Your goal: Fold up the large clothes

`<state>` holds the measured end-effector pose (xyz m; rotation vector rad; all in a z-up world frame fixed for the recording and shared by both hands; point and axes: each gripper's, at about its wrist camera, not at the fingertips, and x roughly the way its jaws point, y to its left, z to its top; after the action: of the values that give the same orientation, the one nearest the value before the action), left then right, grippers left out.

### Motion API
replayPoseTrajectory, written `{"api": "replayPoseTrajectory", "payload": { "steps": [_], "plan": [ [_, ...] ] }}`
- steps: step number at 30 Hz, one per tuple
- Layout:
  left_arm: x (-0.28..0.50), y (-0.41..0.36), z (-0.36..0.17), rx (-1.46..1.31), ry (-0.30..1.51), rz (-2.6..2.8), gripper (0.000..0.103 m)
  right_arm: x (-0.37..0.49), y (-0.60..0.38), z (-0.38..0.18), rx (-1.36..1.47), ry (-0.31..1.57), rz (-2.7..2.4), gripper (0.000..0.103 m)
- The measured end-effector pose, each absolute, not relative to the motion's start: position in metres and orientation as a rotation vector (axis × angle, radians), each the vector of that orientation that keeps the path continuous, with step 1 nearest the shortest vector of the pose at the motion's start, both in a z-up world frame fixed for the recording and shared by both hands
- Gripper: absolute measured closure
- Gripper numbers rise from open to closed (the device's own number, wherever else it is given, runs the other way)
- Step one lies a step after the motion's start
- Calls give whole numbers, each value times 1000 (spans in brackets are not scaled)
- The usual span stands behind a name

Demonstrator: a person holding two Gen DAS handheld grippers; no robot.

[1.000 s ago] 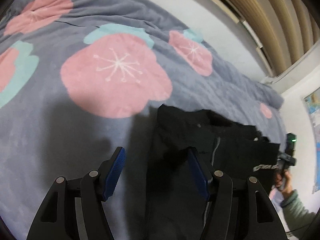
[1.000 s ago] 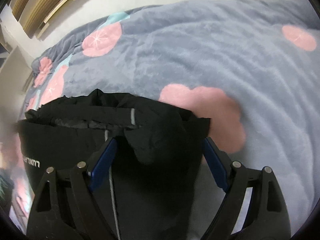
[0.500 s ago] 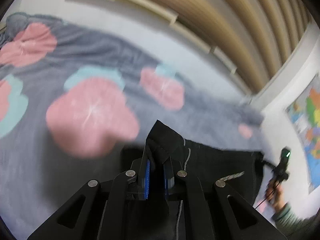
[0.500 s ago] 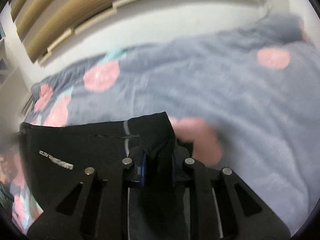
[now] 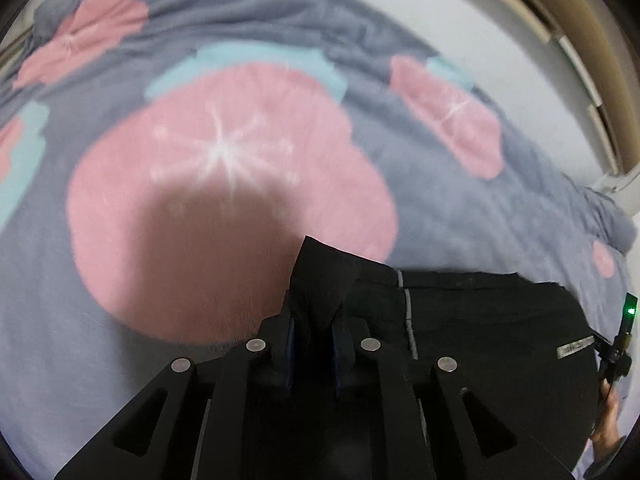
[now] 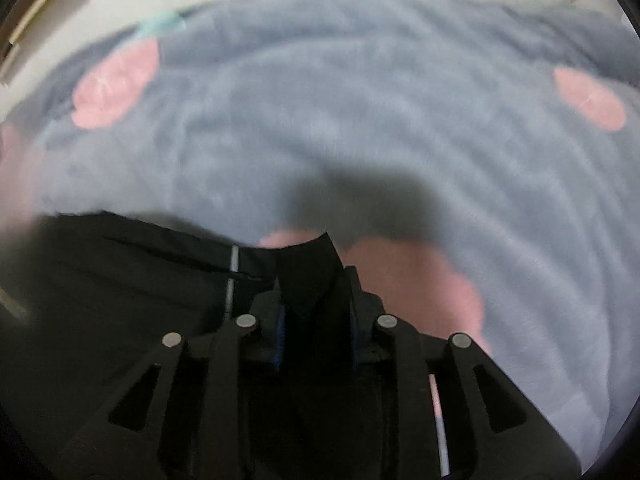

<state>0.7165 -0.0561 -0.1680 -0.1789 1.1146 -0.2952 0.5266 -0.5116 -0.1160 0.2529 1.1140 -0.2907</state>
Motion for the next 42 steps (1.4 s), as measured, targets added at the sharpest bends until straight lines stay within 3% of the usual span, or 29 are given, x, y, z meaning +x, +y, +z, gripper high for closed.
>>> {"api": "replayPoseTrajectory", "payload": {
  "steps": [3, 5, 10, 15, 21, 27, 31, 35, 39, 42],
  "plan": [
    [718, -61, -171, -136, 1115, -271, 78, 529, -518, -121, 279, 1130, -293, 77],
    [718, -58, -166, -136, 1124, -259, 63, 526, -521, -116, 283, 1132, -288, 69],
    [716, -17, -132, -279, 1116, -298, 59, 495, -523, -76, 349, 1047, -260, 52],
    [683, 2, -75, -230, 994, -293, 60, 452, -501, -21, 352, 925, -209, 35],
    [603, -18, -44, -198, 919, -399, 59, 408, -434, 18, 334, 876, -84, 35],
    [532, -80, -87, -88, 957, -386, 60, 415, -361, -13, 285, 968, 2, 36],
    [525, -101, -130, -36, 1032, -362, 58, 434, -342, -57, 189, 1059, -60, 35],
    [538, -98, -155, -84, 1078, -357, 57, 439, -344, -81, 204, 1082, -74, 27],
    [539, -105, -160, -32, 1068, -345, 57, 442, -346, -90, 184, 1076, -87, 22],
    [532, -103, -148, -35, 1061, -343, 57, 433, -350, -76, 200, 1064, -82, 23]
  ]
}}
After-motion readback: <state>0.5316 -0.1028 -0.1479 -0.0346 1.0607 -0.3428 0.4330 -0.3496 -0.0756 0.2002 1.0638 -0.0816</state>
